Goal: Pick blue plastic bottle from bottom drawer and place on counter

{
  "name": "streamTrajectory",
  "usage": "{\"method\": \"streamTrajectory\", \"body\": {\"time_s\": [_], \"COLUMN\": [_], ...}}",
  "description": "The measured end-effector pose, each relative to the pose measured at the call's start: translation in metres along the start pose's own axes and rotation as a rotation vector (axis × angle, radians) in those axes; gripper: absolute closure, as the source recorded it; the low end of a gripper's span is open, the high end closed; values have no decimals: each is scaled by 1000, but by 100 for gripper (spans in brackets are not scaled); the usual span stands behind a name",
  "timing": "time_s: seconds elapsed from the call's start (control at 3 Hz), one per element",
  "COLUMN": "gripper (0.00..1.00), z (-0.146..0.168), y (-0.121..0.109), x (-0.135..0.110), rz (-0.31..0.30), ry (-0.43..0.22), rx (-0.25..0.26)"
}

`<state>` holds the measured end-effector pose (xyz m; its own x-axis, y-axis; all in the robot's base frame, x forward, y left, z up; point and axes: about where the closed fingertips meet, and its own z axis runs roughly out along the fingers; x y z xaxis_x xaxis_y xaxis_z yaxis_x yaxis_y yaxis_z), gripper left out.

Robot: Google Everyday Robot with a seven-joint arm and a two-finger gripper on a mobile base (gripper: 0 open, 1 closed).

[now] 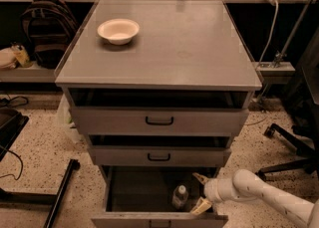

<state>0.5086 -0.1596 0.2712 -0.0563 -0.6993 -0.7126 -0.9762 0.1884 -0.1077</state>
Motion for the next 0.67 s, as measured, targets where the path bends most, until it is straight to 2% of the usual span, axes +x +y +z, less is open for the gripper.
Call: {"method": "streamTrajectory", "body": {"time_s": [0.67], "gripper": [16], "z": [32], "y": [-8], "x": [7], "rz": [23], "ry": [-60], "rx": [5]}}
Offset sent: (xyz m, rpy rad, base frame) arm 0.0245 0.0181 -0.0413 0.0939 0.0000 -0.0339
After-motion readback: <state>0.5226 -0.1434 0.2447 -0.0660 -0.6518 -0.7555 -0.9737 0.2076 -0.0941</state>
